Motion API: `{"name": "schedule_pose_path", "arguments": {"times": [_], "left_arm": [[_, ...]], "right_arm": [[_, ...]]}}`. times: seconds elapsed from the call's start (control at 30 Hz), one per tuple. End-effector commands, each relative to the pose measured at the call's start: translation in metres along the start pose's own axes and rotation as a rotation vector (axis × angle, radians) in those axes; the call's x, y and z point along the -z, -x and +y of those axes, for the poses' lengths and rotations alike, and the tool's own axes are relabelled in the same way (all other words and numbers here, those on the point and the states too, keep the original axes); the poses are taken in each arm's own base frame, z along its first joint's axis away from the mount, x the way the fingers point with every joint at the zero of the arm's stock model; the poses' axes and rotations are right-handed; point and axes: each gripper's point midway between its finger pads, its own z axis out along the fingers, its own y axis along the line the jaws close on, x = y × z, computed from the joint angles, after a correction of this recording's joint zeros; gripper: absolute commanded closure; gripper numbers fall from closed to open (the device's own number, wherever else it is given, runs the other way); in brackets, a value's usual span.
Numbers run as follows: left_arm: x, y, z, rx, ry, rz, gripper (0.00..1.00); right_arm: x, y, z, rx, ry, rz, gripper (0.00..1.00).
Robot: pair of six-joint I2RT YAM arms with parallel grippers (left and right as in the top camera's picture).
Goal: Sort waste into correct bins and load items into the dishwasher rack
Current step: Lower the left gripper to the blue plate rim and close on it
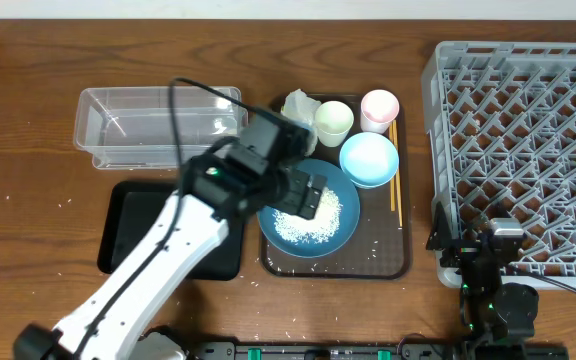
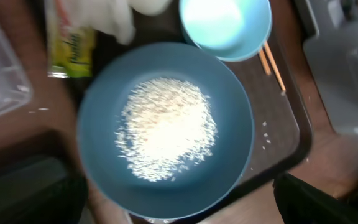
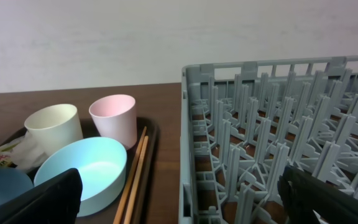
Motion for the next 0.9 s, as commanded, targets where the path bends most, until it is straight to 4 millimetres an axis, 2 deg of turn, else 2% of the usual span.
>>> {"name": "schedule_pose_path", "arguments": {"times": [0.0,0.13,0.4,0.53,0.63,0.87], "left_arm": [[-0.02,-0.003,-0.005,-0.039,0.036,0.04,0.02],[-0.042,-0.005,-0.007,-0.073,0.084,0.065,0.02],[-0.079,-0.006,-0.039,-0.154,0.05,0.072,0.0],[-0.097,-0.007,-0.043,-0.178,0.076,0.073,0.04],[-0.107,-0.013,-0.045,-0.167,0.079,0.096,0.04],[-0.118,-0.023,-0.05,-0.178,0.081,0.13,0.08]], "right_arm": [[0.0,0.0,-0.004,0.013,-0.021,-0.002,0.01],[0.0,0.0,-0.004,0.013,-0.02,-0.002,0.01],[0.0,0.0,-0.004,0.013,-0.02,-0.002,0.01],[0.0,0.0,-0.004,0.013,-0.02,-0.002,0.01],[0.0,0.0,-0.004,0.013,-0.02,-0.002,0.01],[0.0,0.0,-0.004,0.013,-0.02,-0.002,0.01]]}}
